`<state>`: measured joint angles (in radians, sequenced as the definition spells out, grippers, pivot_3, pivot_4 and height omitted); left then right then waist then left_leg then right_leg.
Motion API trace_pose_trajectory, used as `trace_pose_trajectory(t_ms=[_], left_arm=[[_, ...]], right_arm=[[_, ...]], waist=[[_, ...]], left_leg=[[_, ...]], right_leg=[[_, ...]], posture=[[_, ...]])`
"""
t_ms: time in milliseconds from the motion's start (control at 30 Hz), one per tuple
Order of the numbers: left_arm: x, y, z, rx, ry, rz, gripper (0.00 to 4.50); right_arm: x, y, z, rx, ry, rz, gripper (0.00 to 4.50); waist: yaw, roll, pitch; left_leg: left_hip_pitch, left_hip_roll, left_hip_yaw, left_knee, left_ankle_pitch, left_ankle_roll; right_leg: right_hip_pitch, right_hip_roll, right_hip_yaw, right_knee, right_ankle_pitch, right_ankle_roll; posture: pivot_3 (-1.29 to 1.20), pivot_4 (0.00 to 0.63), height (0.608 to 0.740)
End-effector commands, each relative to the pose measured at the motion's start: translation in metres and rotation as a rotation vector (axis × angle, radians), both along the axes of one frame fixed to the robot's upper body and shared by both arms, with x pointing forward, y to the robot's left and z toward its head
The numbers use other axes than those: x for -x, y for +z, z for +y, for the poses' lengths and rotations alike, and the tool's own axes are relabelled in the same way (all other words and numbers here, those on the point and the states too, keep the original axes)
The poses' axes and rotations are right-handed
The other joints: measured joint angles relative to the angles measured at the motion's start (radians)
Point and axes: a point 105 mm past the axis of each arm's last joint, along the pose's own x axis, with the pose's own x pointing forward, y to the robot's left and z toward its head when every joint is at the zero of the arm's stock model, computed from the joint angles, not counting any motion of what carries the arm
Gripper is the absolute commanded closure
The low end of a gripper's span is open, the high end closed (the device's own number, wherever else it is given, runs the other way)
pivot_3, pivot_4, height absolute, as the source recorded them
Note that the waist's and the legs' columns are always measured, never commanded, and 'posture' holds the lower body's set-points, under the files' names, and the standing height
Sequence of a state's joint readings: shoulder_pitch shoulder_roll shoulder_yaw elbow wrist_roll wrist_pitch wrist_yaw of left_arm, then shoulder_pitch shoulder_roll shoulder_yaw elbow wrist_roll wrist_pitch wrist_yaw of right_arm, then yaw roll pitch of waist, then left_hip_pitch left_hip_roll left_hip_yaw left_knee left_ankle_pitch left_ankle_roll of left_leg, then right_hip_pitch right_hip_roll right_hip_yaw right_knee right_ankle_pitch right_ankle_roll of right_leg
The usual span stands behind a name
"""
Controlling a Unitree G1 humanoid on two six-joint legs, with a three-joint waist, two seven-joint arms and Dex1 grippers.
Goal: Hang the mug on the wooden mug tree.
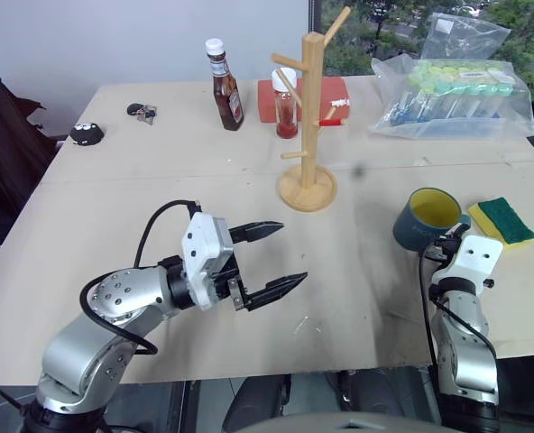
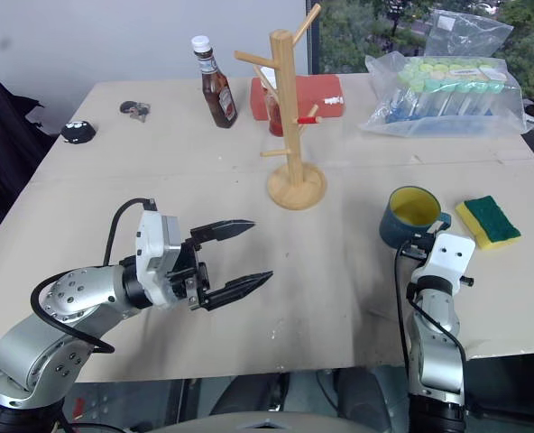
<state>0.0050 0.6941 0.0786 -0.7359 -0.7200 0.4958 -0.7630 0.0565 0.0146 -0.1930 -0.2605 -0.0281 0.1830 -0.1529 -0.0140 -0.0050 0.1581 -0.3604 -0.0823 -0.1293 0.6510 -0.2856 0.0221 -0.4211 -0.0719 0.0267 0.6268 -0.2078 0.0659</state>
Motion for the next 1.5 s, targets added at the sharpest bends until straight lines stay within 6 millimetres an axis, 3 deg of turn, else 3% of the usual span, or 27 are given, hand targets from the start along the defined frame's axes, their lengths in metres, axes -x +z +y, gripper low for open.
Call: trace_pose_trajectory(t_ms=[33, 267, 367, 500, 633, 800, 1033, 1500], left_arm=[[0.007, 0.011, -0.002, 0.023, -0.019, -0.054, 0.0], [0.002, 0.011, 0.003, 0.119, 0.08, -0.065, 0.0], [-0.001, 0.021, 0.003, 0.278, 0.159, -0.065, 0.0], [-0.002, 0.027, 0.005, 0.355, 0.223, -0.099, 0.0], [-0.003, 0.032, 0.007, 0.413, 0.284, -0.18, 0.0], [-0.001, 0.032, 0.005, 0.454, 0.321, -0.233, 0.0], [0.001, 0.037, 0.009, 0.508, 0.381, -0.306, 0.0], [-0.009, 0.051, 0.012, 0.614, 0.433, -0.391, 0.0]], right_arm=[[-0.003, 0.018, 0.003, 0.016, 0.043, -0.075, 4.47], [-0.025, 0.053, 0.034, 0.129, 0.479, -0.146, 4.47], [-0.039, 0.088, 0.037, 0.218, 0.759, -0.171, 4.47], [-0.053, 0.133, 0.038, 0.386, 1.038, -0.095, 4.47], [-0.062, 0.165, 0.049, 0.516, 1.211, -0.033, 4.47], [-0.077, 0.188, 0.062, 0.627, 1.296, -0.012, 4.47], [-0.083, 0.202, 0.076, 0.73, 1.382, 0.015, 4.47], [-0.09, 0.208, 0.099, 0.834, 1.441, 0.078, 4.47]], waist=[[0.0, 0.0, 0.0], [-0.004, 0.0, 0.0], [-0.002, 0.001, 0.002], [0.002, 0.001, 0.002], [0.002, -0.001, 0.002], [0.001, -0.002, 0.003], [0.012, -0.003, 0.003], [0.009, -0.003, 0.003]], left_leg=[[0.0, 0.0, 0.0, 0.0, 0.0, 0.0], [0.001, 0.0, 0.004, 0.0, 0.0, 0.0], [0.001, 0.0, 0.005, 0.002, 0.0, 0.001], [0.001, 0.001, 0.003, 0.002, 0.0, 0.001], [0.001, 0.001, 0.004, 0.003, 0.0, 0.001], [0.0, 0.002, 0.007, 0.002, -0.001, 0.003], [-0.004, 0.001, 0.006, 0.002, -0.001, 0.003], [-0.004, 0.001, 0.006, 0.002, -0.001, 0.003]], right_leg=[[0.0, 0.0, 0.0, 0.0, 0.0, 0.0], [0.0, 0.0, 0.003, 0.0, 0.0, 0.0], [0.001, 0.0, 0.003, -0.001, 0.002, 0.0], [0.003, 0.0, 0.0, -0.001, 0.002, 0.0], [0.003, 0.0, 0.0, -0.002, 0.002, -0.001], [0.001, -0.001, 0.003, -0.003, 0.002, 0.0], [-0.001, -0.002, 0.002, -0.004, 0.002, 0.0], [-0.002, -0.002, 0.002, -0.003, 0.003, 0.0]], posture=[[0.0, 0.15, 0.74], [0.0, 0.15, 0.74], [0.0, 0.15, 0.74], [0.0, 0.15, 0.74], [0.0, 0.15, 0.74], [0.0, 0.15, 0.74], [0.0, 0.15, 0.74], [0.0, 0.15, 0.74]])
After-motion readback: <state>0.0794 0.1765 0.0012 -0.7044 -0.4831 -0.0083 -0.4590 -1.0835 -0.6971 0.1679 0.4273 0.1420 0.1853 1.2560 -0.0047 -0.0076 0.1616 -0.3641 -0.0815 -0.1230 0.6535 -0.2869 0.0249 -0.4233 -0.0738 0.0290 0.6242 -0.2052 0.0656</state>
